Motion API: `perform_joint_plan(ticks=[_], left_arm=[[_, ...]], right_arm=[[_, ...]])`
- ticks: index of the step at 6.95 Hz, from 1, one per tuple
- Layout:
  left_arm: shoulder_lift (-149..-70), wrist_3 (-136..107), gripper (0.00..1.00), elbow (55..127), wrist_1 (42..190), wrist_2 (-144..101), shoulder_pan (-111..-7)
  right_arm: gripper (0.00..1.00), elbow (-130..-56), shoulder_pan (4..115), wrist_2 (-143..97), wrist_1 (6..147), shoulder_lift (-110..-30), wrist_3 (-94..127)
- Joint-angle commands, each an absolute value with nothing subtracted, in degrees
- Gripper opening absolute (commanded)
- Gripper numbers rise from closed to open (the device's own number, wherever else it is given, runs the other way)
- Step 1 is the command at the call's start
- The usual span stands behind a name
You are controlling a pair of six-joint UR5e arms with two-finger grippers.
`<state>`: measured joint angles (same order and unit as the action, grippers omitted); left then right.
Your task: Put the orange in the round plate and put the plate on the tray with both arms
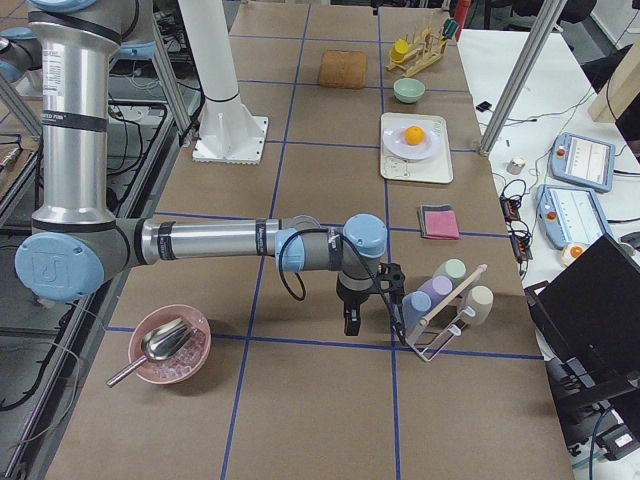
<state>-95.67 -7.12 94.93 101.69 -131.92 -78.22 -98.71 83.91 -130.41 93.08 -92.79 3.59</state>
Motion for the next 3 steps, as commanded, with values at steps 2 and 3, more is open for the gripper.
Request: perform_joint_plan(ticks=[2,3], left_arm=[[-94.8,-6.5,0.99,94.8,101.4,-131.8,-80.1],[-93.7,-5.9,0.99,94.5,101.4,-131.8,-81.5]], right_arm=[[1.00,-96.8,85.3,-125.3,96.8,-86.4,1.9],[1.00,-96.4,85.8,-125.4,97.2,-86.0,1.8]])
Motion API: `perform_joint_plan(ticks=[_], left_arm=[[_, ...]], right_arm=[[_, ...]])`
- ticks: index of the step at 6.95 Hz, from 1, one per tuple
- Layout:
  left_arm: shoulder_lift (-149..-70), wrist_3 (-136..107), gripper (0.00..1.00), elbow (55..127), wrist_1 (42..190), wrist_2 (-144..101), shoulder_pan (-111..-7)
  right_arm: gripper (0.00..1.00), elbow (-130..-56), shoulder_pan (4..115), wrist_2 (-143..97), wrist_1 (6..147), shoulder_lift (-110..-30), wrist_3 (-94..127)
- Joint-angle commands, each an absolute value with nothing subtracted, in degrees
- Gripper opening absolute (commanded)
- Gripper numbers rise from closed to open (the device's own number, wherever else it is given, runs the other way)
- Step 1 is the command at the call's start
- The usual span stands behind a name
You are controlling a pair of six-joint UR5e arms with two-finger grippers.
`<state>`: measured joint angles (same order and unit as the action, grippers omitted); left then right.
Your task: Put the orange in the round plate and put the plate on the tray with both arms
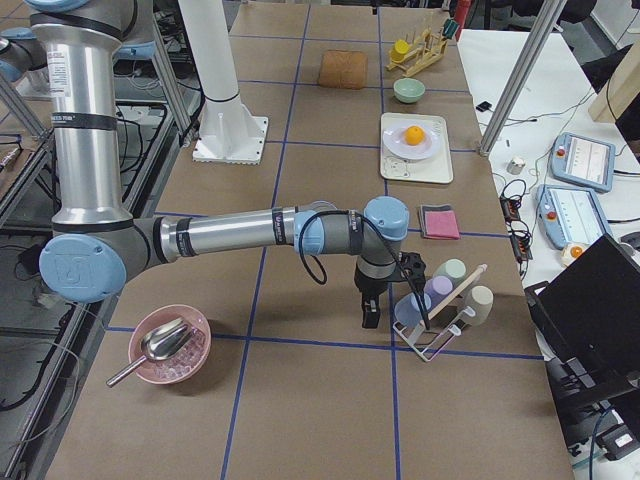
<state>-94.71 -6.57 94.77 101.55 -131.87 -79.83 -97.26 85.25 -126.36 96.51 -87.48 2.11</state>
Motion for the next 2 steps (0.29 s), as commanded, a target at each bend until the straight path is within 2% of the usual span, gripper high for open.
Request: perform_joint_plan(ticks=[1,2], left_arm=[[-92.1,-5.7,0.99,94.1,101.6,-131.8,-83.5],[-91.1,-2.1,0.99,93.3,101.3,-131.7,-85.1]], right_arm=[[1.00,-96.5,86.0,-126.5,97.4,-86.0,1.8],[1.00,-96.3,86.0,-127.3,97.4,-86.0,1.9]])
